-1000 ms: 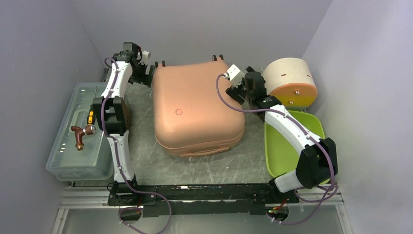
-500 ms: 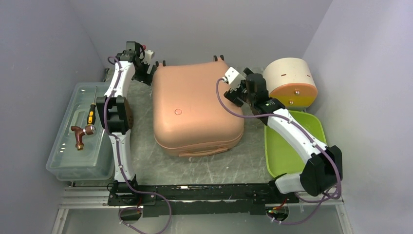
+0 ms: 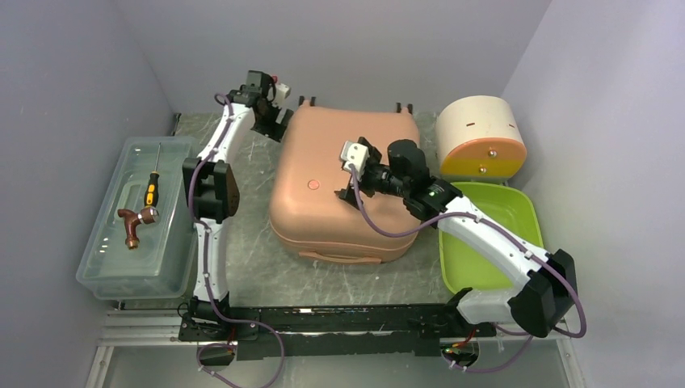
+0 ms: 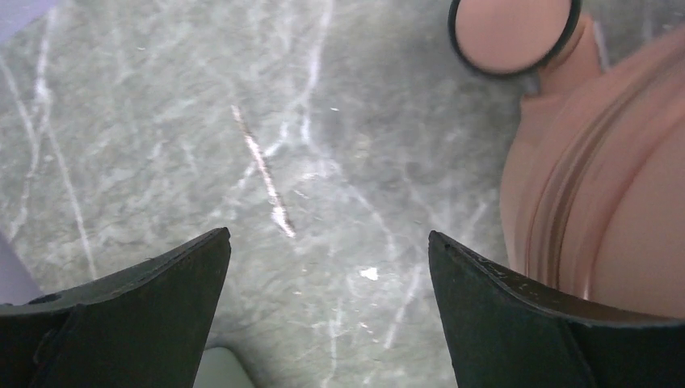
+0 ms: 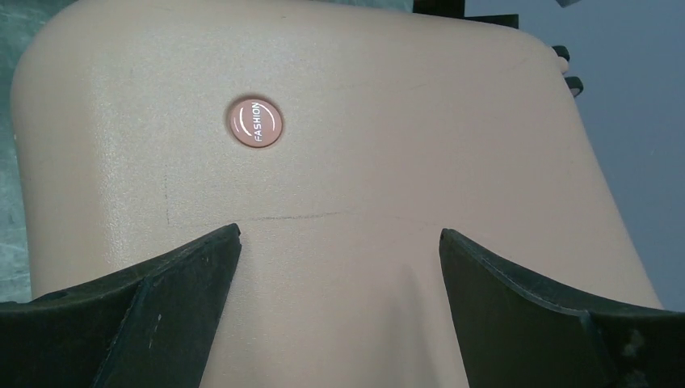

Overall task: Open, take out, and arrange the luggage
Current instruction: Adjust the luggage at the center of the board.

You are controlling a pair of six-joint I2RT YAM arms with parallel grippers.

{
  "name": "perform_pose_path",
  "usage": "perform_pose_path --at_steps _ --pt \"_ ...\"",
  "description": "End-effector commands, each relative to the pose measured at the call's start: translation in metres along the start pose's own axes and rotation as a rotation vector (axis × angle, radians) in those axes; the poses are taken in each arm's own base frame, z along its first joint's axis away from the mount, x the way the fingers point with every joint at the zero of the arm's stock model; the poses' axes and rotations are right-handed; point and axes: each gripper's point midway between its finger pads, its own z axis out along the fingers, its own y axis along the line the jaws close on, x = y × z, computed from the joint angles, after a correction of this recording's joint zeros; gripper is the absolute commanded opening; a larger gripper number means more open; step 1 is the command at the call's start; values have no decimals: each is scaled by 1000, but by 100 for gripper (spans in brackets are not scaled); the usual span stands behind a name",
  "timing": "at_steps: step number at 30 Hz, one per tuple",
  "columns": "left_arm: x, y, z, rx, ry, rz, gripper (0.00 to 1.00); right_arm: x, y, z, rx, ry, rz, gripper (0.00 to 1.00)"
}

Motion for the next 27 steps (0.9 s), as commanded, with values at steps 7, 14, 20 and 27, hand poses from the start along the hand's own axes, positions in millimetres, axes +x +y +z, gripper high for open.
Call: perform_pose_path --at_steps 7,14,20,27 --pt "-6 -50 -40 132 18 -52 99 89 -12 -74 147 409 146 100" --pt "8 -30 -117 198 -77 -30 99 113 -67 -140 409 543 181 100" --pt "53 -65 -182 335 -127 76 100 134 -24 -178 246 608 39 100" --pt "107 -77 -214 323 -136 142 99 158 34 -213 35 738 -8 100"
